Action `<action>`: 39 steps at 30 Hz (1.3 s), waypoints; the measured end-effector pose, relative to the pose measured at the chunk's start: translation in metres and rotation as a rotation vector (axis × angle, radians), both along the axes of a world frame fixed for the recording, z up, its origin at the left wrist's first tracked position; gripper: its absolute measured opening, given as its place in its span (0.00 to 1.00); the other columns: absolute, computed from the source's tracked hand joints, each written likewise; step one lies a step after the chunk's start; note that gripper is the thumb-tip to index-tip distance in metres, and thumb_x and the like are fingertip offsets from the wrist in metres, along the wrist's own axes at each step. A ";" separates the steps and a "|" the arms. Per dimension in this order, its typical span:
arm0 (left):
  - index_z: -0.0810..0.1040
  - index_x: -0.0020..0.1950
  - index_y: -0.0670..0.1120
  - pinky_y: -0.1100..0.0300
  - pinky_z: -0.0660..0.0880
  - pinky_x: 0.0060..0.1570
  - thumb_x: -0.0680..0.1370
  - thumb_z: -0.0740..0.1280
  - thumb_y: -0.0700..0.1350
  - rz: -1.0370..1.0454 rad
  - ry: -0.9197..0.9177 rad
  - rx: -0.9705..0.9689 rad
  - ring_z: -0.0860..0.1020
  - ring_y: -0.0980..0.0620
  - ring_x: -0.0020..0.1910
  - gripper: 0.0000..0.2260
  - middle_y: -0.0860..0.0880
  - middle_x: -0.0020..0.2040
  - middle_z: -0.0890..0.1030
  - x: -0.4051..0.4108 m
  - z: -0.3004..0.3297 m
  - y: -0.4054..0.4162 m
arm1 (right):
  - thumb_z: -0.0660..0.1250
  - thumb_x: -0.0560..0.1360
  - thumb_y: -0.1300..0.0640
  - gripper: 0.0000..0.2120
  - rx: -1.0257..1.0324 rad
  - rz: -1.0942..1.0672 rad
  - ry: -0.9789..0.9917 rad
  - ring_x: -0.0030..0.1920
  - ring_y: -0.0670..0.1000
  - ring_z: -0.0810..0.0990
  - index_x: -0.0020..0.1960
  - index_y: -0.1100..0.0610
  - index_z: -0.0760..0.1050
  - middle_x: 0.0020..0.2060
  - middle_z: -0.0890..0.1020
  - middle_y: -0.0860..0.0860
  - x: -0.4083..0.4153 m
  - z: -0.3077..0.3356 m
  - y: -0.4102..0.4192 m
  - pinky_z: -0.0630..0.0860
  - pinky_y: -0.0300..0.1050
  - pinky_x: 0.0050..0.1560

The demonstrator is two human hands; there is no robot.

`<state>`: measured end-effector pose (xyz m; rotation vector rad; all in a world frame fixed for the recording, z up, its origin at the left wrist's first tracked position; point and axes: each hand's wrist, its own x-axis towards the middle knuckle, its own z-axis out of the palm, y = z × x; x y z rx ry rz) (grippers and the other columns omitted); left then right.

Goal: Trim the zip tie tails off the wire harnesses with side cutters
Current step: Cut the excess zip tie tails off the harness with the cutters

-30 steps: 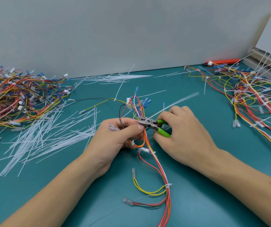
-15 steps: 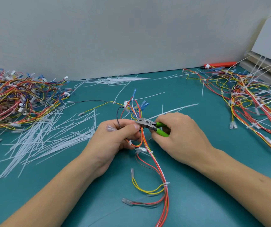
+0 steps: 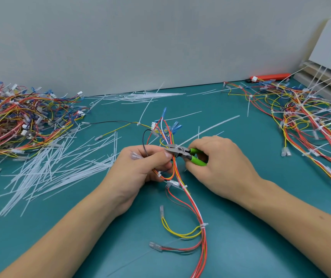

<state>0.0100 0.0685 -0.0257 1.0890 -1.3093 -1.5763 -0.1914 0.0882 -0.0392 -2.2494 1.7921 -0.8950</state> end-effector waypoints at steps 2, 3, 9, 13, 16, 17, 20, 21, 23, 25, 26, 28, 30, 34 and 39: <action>0.87 0.38 0.47 0.64 0.75 0.31 0.65 0.80 0.45 0.002 -0.004 -0.007 0.81 0.53 0.33 0.05 0.44 0.36 0.84 0.000 0.000 0.000 | 0.70 0.73 0.51 0.15 0.023 -0.022 -0.032 0.34 0.53 0.69 0.34 0.51 0.67 0.27 0.70 0.48 -0.002 0.000 -0.001 0.70 0.51 0.34; 0.87 0.38 0.48 0.64 0.75 0.31 0.65 0.78 0.47 0.002 -0.002 -0.006 0.81 0.53 0.33 0.05 0.45 0.36 0.84 0.000 0.000 0.001 | 0.70 0.73 0.52 0.17 0.037 -0.033 -0.043 0.33 0.55 0.68 0.33 0.53 0.65 0.26 0.68 0.50 -0.001 0.001 -0.001 0.69 0.52 0.33; 0.87 0.38 0.47 0.64 0.75 0.30 0.70 0.77 0.43 0.004 -0.005 -0.002 0.80 0.51 0.32 0.01 0.44 0.36 0.83 -0.001 0.002 0.003 | 0.71 0.74 0.52 0.20 0.048 -0.052 -0.035 0.31 0.54 0.66 0.31 0.51 0.63 0.25 0.67 0.50 0.001 -0.001 0.000 0.65 0.50 0.31; 0.86 0.38 0.45 0.65 0.75 0.29 0.76 0.72 0.37 0.029 -0.004 0.010 0.80 0.52 0.32 0.07 0.43 0.35 0.82 -0.002 0.001 0.002 | 0.70 0.74 0.50 0.05 0.024 -0.027 0.004 0.47 0.52 0.76 0.49 0.47 0.80 0.41 0.80 0.44 0.002 0.001 0.001 0.74 0.54 0.52; 0.85 0.40 0.44 0.64 0.75 0.29 0.75 0.73 0.38 0.024 -0.001 0.014 0.80 0.51 0.32 0.05 0.43 0.35 0.82 -0.001 0.001 0.001 | 0.70 0.74 0.49 0.12 0.035 -0.040 0.004 0.52 0.50 0.75 0.56 0.45 0.81 0.47 0.81 0.42 0.001 0.003 0.000 0.72 0.56 0.60; 0.85 0.40 0.43 0.64 0.75 0.30 0.75 0.73 0.38 0.016 -0.001 0.015 0.80 0.51 0.32 0.05 0.43 0.35 0.82 0.000 0.000 0.000 | 0.70 0.74 0.49 0.12 0.044 -0.031 0.010 0.52 0.50 0.75 0.57 0.46 0.81 0.47 0.82 0.42 0.001 0.004 0.001 0.72 0.56 0.60; 0.86 0.41 0.44 0.64 0.75 0.30 0.72 0.76 0.39 -0.010 -0.003 0.016 0.81 0.51 0.32 0.01 0.43 0.36 0.82 0.000 -0.001 -0.001 | 0.71 0.73 0.50 0.12 0.051 -0.016 0.002 0.52 0.51 0.75 0.57 0.47 0.82 0.47 0.82 0.43 0.000 0.003 0.001 0.73 0.56 0.60; 0.86 0.41 0.45 0.64 0.75 0.30 0.71 0.76 0.41 -0.014 -0.005 0.013 0.81 0.51 0.32 0.01 0.44 0.36 0.83 0.000 -0.001 -0.001 | 0.71 0.73 0.50 0.12 0.054 -0.017 0.005 0.51 0.50 0.75 0.57 0.46 0.82 0.46 0.82 0.43 0.000 0.004 0.001 0.73 0.56 0.59; 0.86 0.41 0.45 0.64 0.75 0.31 0.70 0.74 0.44 -0.019 -0.012 0.001 0.81 0.52 0.33 0.03 0.44 0.36 0.83 0.000 -0.002 -0.001 | 0.70 0.74 0.50 0.12 0.050 -0.014 0.011 0.51 0.50 0.74 0.57 0.46 0.81 0.46 0.81 0.43 0.000 0.003 0.001 0.73 0.55 0.59; 0.87 0.40 0.46 0.65 0.75 0.31 0.70 0.74 0.45 -0.026 -0.017 -0.011 0.80 0.52 0.33 0.04 0.45 0.35 0.83 0.000 -0.002 -0.001 | 0.70 0.74 0.50 0.12 0.048 -0.020 0.014 0.51 0.51 0.74 0.57 0.46 0.81 0.46 0.82 0.43 0.000 0.002 0.000 0.73 0.54 0.59; 0.87 0.40 0.46 0.65 0.75 0.31 0.70 0.74 0.45 -0.027 -0.018 -0.013 0.80 0.52 0.33 0.03 0.45 0.35 0.83 0.000 -0.002 -0.002 | 0.70 0.74 0.50 0.12 0.053 -0.024 0.024 0.50 0.51 0.74 0.57 0.46 0.82 0.46 0.81 0.43 0.000 0.003 0.000 0.73 0.54 0.58; 0.87 0.39 0.47 0.65 0.75 0.31 0.70 0.74 0.45 -0.025 -0.016 -0.012 0.81 0.52 0.32 0.03 0.45 0.35 0.83 0.001 -0.003 -0.002 | 0.70 0.74 0.51 0.11 0.055 -0.013 0.027 0.48 0.51 0.74 0.55 0.47 0.82 0.43 0.81 0.44 0.001 0.003 0.000 0.73 0.53 0.55; 0.87 0.38 0.47 0.65 0.75 0.30 0.69 0.74 0.45 -0.021 -0.015 -0.011 0.81 0.52 0.32 0.03 0.45 0.35 0.83 0.000 -0.003 -0.002 | 0.70 0.74 0.51 0.05 0.054 -0.018 0.024 0.44 0.51 0.73 0.49 0.48 0.81 0.38 0.78 0.44 0.001 0.004 0.002 0.73 0.51 0.48; 0.87 0.39 0.47 0.65 0.75 0.30 0.69 0.75 0.45 -0.022 -0.017 -0.012 0.81 0.51 0.32 0.02 0.45 0.35 0.82 0.001 -0.002 -0.001 | 0.69 0.73 0.51 0.15 0.046 -0.077 0.001 0.33 0.56 0.68 0.34 0.55 0.67 0.27 0.69 0.51 0.002 0.003 0.003 0.67 0.50 0.32; 0.85 0.39 0.45 0.64 0.74 0.31 0.75 0.73 0.39 -0.019 -0.020 -0.015 0.80 0.51 0.32 0.06 0.44 0.35 0.81 0.001 0.000 0.001 | 0.70 0.74 0.50 0.15 0.020 -0.059 0.023 0.34 0.54 0.70 0.34 0.53 0.67 0.28 0.71 0.49 0.002 0.000 0.003 0.68 0.50 0.33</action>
